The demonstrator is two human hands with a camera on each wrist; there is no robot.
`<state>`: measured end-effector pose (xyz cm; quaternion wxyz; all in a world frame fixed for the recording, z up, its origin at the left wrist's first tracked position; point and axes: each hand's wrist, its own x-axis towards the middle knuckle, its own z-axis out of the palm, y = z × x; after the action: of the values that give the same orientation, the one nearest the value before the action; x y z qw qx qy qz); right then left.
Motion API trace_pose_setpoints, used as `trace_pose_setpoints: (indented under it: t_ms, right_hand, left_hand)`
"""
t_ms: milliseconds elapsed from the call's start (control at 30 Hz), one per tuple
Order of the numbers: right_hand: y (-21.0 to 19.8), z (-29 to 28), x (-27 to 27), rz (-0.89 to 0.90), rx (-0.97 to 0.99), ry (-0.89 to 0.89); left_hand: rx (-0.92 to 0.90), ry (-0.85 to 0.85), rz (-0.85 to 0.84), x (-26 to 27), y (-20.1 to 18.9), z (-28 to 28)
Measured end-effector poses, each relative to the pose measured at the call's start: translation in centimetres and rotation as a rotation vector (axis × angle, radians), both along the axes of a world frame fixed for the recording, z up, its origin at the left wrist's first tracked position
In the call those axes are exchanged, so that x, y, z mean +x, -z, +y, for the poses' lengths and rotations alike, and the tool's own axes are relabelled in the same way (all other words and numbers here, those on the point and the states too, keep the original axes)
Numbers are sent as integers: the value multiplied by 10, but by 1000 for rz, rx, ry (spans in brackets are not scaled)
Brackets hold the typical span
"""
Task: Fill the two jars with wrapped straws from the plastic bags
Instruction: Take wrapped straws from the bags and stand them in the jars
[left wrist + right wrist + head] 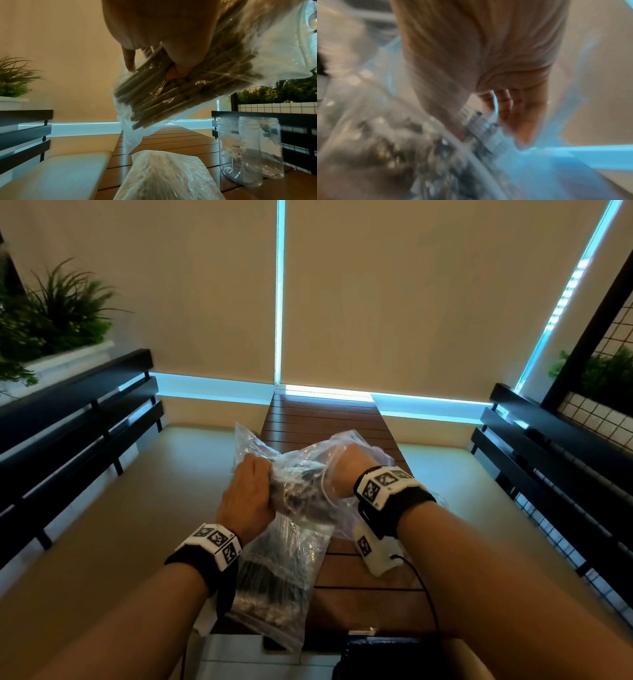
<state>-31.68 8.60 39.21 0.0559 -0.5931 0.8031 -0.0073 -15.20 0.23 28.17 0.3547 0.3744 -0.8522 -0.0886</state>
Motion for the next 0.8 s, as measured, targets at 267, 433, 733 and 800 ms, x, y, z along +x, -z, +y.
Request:
trace_pose_setpoints:
  t_ms: [267,433,733,800]
  right_hand:
    - [-2,11,-24,-134,-160,-135]
    - [-7,22,-34,83,-412,-3]
    - [7,10,-61,-152,-641,-284]
    - [9,15,-63,-172,-629,-396]
  left_hand:
    - [-5,-18,27,-19,-11,9]
    - [-2,-62,107,-41,-24,23]
    - [12,-134,42,-56,-24,41]
    - [11,-141,13,-56,-21,42]
